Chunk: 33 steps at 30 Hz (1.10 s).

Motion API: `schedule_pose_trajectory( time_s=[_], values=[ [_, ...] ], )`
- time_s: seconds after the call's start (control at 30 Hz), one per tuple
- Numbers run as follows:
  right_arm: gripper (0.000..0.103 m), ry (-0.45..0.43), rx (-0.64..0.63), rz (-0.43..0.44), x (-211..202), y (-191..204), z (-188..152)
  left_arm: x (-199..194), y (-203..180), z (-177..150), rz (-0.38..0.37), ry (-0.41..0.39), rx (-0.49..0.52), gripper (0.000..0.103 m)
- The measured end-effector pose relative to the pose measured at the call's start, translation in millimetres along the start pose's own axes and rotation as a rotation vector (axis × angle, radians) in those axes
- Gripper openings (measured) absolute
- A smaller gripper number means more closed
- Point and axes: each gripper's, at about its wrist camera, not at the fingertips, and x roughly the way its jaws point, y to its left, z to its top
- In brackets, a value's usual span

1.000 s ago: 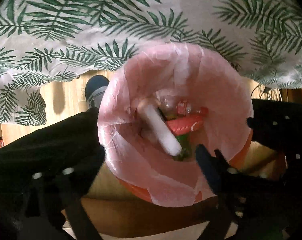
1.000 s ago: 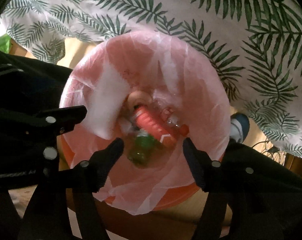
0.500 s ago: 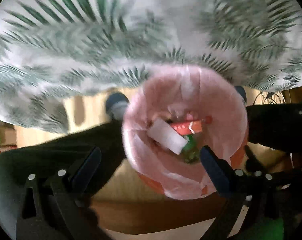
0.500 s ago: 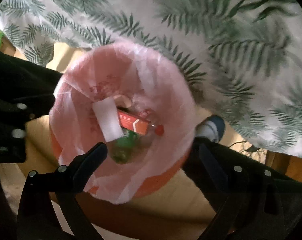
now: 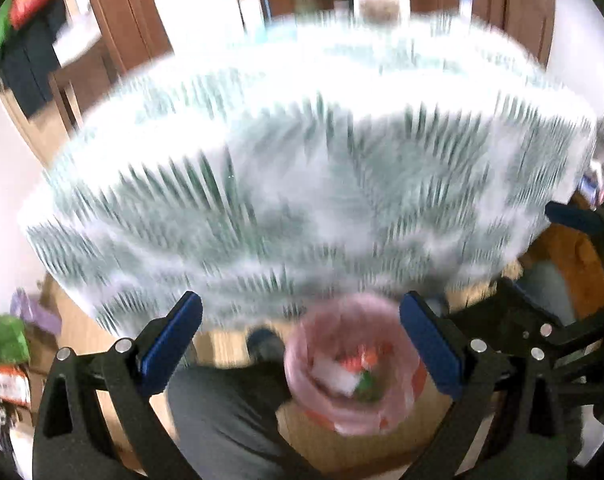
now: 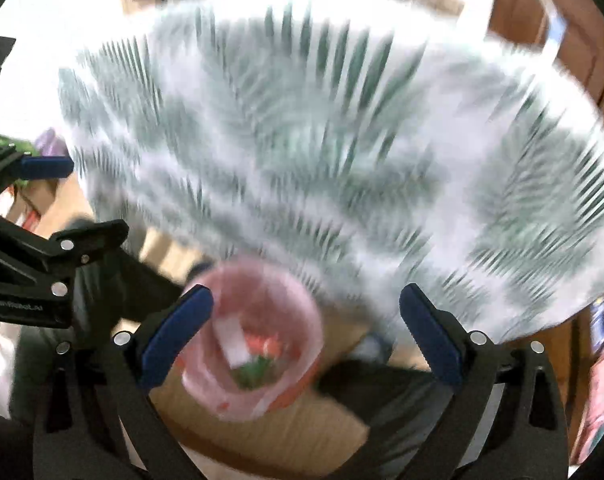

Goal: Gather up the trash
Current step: 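Raise both open tools from the bin toward the table, then grasp the blue silicone lid with the left tool while the right tool grasps the brown paper ball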

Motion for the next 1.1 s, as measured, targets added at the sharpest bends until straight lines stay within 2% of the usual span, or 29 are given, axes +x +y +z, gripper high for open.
schedule_pose_trajectory(
  time_s=[0.1, 0.23, 0.4, 0.53, 0.83, 1.1],
  values=[
    [0.097, -0.095, 0.002, -0.011, -30.6, -12.1, 34.3, -27.0, 11.3, 39.7, 0.005, -0.095, -0.002, 0.098],
    [0.097, -0.185, 0.038, -0.026, -50.1, -35.2, 82.1, -30.0, 24.1, 94.8, 0.022, -0.159, -0.021, 0.098],
    [0.097, -0.245, 0.037, -0.084, -50.7, -71.6, 140.8, -6.2, 38.5, 153.4, 0.041, -0.162, -0.051, 0.098],
    [0.097, -0.253, 0.039, -0.126, -29.8, -96.8, 183.8, 28.4, 48.6, 189.8, 0.044, -0.125, -0.071, 0.098],
    [0.097, -0.203, 0.093, -0.186, 47.5, -152.3, 253.7, 96.8, 52.6, 226.8, 0.042, -0.06, -0.088, 0.098],
    [0.097, -0.139, 0.134, -0.223, 116.1, -184.5, 297.3, 127.8, 54.9, 237.9, 0.031, -0.031, -0.082, 0.098]
  ],
)
